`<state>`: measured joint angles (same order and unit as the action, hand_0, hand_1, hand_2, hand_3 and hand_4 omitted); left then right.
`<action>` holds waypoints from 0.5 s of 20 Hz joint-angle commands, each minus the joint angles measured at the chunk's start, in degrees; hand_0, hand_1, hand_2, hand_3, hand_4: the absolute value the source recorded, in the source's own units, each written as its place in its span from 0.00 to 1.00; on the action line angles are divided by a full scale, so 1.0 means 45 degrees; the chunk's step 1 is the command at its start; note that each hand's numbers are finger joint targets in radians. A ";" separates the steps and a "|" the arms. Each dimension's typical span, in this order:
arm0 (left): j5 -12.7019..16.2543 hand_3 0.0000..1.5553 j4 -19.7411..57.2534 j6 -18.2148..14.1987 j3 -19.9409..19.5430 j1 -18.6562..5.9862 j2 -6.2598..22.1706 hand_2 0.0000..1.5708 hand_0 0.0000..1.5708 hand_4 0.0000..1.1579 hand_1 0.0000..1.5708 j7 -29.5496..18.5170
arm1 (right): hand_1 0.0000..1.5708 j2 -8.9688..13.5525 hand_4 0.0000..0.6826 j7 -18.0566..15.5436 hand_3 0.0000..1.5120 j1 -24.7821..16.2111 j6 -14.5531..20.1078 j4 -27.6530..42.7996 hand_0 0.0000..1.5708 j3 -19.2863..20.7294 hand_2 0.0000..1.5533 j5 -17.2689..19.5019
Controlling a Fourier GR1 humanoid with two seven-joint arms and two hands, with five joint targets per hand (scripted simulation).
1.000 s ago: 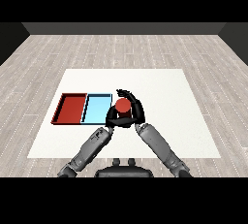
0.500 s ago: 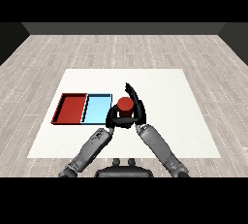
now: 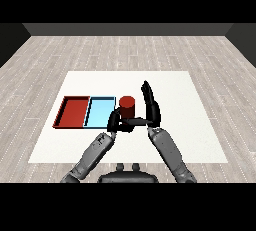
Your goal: Pick the red can and put it in the red box
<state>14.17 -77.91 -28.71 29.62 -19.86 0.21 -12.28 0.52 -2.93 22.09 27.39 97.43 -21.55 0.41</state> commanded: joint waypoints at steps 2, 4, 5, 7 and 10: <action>-0.0157 0.94 0.0433 0.0720 -0.1155 -0.0343 0.0231 1.00 1.00 0.98 1.00 0.0079 | 0.00 0.0220 0.00 -0.0120 0.00 -0.0975 -0.0081 0.1354 0.00 0.0299 0.00 0.0488; -0.0147 0.95 0.0070 0.0721 -0.1540 -0.0569 0.0752 1.00 1.00 0.98 1.00 0.0282 | 0.00 0.1234 0.00 -0.0010 0.00 -0.2309 -0.0893 0.3110 0.00 0.0880 0.00 -0.0519; -0.0557 0.95 -0.0089 0.0290 -0.1391 -0.0680 0.0749 1.00 1.00 0.99 1.00 0.0590 | 0.00 0.1390 0.00 -0.1203 0.00 -0.2195 -0.1480 0.2293 0.00 0.1902 0.00 -0.1369; -0.0407 0.94 -0.0164 0.0672 -0.1916 -0.0650 0.0938 1.00 1.00 0.99 1.00 0.0739 | 0.00 0.1771 0.00 -0.0227 0.00 -0.2626 -0.1653 0.3511 0.00 0.2123 0.00 -0.1390; -0.0726 0.94 0.0389 0.0593 -0.2088 -0.0453 0.1084 1.00 1.00 0.99 1.00 0.0311 | 0.00 0.2379 0.00 -0.1169 0.00 -0.4759 -0.2140 0.4026 0.00 0.2749 0.00 -0.1838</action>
<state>11.73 -77.85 -26.46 22.31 -21.57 4.35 -10.13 8.08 -5.24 9.28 20.61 111.36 -12.76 -5.06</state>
